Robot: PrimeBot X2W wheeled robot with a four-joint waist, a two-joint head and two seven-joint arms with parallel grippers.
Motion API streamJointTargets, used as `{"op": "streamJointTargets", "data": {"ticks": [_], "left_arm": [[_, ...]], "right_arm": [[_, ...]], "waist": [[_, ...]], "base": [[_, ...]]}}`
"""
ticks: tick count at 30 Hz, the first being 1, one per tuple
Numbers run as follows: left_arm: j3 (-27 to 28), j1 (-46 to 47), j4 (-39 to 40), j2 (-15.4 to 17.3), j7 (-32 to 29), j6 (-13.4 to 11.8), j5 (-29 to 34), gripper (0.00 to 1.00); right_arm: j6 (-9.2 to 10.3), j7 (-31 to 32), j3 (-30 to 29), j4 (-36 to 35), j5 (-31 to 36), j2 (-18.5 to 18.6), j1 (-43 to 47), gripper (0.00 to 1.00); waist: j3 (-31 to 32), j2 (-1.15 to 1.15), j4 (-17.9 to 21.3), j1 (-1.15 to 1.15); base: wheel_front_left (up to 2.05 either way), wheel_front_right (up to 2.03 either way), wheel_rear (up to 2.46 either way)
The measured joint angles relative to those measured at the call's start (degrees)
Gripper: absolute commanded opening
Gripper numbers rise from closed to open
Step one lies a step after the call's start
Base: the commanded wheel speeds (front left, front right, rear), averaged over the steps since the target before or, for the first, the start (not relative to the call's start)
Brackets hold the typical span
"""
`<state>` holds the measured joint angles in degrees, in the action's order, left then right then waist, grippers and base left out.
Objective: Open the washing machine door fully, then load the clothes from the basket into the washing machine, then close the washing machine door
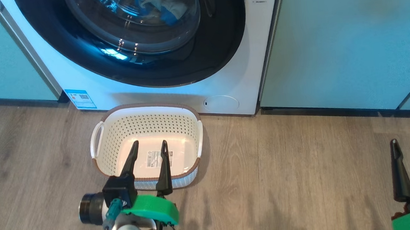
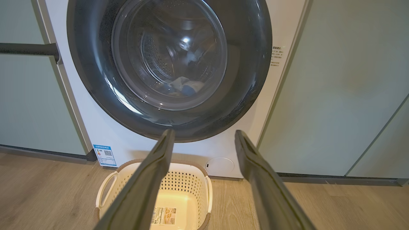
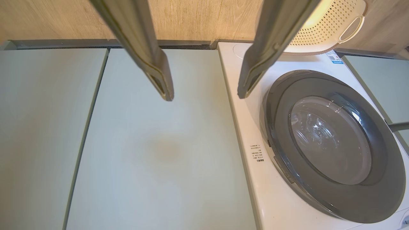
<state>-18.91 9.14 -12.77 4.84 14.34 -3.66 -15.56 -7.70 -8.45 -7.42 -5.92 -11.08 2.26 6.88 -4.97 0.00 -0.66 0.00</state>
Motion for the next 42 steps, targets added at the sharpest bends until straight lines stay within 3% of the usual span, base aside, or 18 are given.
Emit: {"op": "streamJointTargets", "data": {"ticks": [15, 16, 23, 42], "left_arm": [[-0.96, -0.21, -0.1, 0.22, 0.0, -0.44, -0.18, 1.0], [-1.1, -0.21, -0.1, 0.25, 0.0, -0.44, -0.18, 0.0], [-1.97, -3.24, -4.78, -0.24, -0.34, -0.36, -0.36, 0.0], [0.67, -3.86, -5.09, -0.25, -3.13, 1.16, -12.46, 0.0]], "right_arm": [[0.0, 0.42, 0.08, 0.81, -1.11, -0.03, 0.31, 1.0], [0.0, 0.42, 0.12, 1.13, -1.16, -0.03, 0.37, 0.0], [-0.01, 0.49, 0.85, 7.13, -1.59, -0.78, 1.76, 0.0], [-0.01, 1.92, 1.66, 9.15, -14.21, -0.76, 1.75, 0.0]], "waist": [[0.29, 0.0, -0.54, 0.0], [0.3, 0.0, -0.55, 0.0], [0.34, 0.0, -0.59, 0.0], [1.03, 0.0, -0.39, 0.0]], "base": [[0.0, 0.0, 0.0], [0.0, 0.0, 0.0], [0.0, 0.0, 0.0], [0.0, 0.0, 0.0]]}}
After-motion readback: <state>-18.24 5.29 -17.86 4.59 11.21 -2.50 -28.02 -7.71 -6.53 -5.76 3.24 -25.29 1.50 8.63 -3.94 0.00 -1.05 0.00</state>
